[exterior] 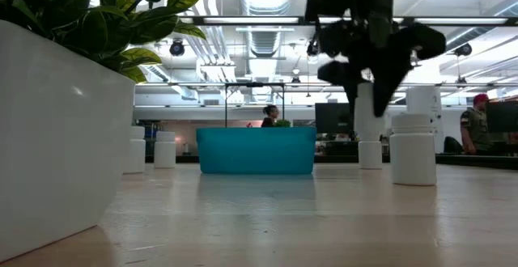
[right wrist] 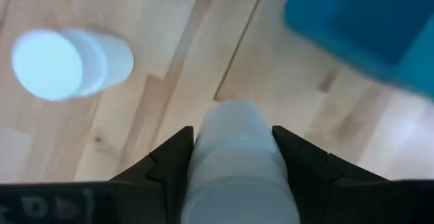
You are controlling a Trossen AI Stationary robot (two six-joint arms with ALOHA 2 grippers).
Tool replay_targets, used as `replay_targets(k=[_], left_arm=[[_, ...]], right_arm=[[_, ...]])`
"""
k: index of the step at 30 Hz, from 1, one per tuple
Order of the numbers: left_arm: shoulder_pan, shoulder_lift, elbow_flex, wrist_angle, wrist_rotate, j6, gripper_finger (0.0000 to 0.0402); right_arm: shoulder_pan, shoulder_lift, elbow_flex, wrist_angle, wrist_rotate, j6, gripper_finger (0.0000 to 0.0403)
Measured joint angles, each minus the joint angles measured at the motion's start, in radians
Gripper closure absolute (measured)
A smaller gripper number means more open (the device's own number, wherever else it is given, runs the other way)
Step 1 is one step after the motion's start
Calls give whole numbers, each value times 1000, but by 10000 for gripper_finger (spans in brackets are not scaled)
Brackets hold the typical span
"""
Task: Pick and place pill bottles into a basket
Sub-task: Put the white medicine bottle into the blue bin
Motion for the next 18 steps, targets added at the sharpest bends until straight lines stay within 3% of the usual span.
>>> replay_targets(k=[6,18], left_arm=[[0,0,0,0,0,0,402],[0,-1,0,3,-4,2,402]], right_arm=[[-7,6,104,-12,34,3,236],[-73,115,331,-68,62,196,236]])
